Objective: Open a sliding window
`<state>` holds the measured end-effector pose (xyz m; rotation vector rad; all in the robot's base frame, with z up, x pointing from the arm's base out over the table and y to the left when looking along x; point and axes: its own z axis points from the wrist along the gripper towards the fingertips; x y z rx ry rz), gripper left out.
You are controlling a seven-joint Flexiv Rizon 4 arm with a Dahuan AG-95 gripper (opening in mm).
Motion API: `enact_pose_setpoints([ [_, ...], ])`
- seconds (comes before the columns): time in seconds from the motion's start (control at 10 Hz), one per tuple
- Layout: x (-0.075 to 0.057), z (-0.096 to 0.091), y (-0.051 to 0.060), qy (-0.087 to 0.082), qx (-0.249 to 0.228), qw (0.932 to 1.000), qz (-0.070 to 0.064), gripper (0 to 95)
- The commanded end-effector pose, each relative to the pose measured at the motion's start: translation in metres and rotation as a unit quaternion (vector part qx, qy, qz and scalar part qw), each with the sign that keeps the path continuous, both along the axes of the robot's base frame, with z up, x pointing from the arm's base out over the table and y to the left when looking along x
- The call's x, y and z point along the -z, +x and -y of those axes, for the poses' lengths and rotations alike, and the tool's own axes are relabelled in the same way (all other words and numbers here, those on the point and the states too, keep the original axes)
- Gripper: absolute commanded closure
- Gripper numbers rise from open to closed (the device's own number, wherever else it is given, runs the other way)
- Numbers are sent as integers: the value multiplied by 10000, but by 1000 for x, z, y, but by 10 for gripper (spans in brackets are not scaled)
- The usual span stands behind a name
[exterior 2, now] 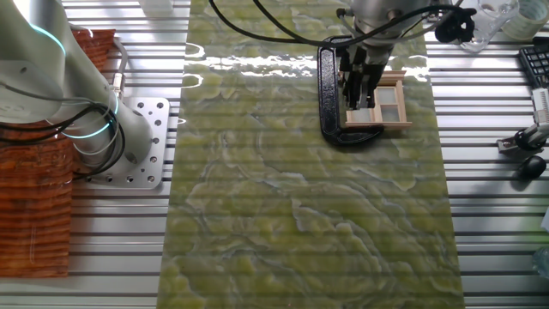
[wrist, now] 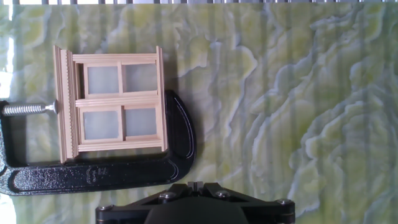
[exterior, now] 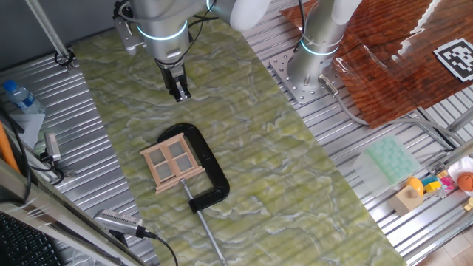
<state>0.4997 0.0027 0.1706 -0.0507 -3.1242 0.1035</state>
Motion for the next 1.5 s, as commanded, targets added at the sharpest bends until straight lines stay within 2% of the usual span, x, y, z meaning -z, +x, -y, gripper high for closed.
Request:
enact_pose_setpoints([
  [0.1,1,-1,0,-4,2,10000,1,950],
  [0.8,2,-6,1,-14,17,10000,9,950],
  [1.5,1,-15,8,-13,54,10000,-2,950],
])
